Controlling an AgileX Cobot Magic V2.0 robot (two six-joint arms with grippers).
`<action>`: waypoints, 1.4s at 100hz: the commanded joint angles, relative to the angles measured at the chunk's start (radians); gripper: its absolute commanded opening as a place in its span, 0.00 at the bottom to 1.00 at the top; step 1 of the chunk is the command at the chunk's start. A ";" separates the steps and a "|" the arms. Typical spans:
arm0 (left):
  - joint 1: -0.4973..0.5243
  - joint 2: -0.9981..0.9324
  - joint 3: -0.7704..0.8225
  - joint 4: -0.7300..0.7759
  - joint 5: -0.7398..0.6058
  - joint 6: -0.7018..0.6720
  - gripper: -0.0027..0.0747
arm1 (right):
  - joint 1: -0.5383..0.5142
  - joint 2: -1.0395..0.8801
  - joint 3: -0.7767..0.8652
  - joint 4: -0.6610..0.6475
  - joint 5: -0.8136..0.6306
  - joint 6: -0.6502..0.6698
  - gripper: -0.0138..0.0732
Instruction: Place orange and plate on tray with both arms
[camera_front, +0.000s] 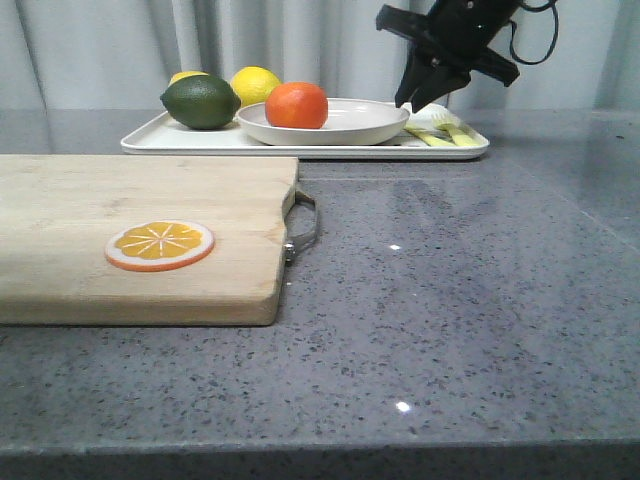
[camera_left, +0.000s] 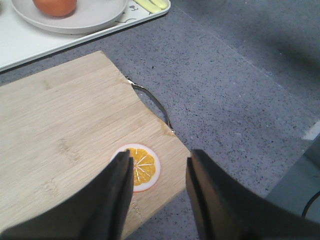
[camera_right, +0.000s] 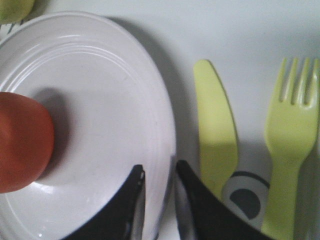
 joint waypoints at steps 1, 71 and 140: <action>0.003 -0.005 -0.026 -0.019 -0.070 -0.011 0.36 | -0.006 -0.104 -0.035 0.006 -0.005 -0.004 0.17; 0.003 -0.005 -0.026 -0.019 -0.066 -0.005 0.08 | 0.000 -0.273 -0.031 -0.118 0.275 -0.004 0.08; 0.003 -0.042 -0.016 -0.021 -0.067 -0.005 0.01 | 0.050 -0.816 0.675 -0.123 -0.001 -0.060 0.08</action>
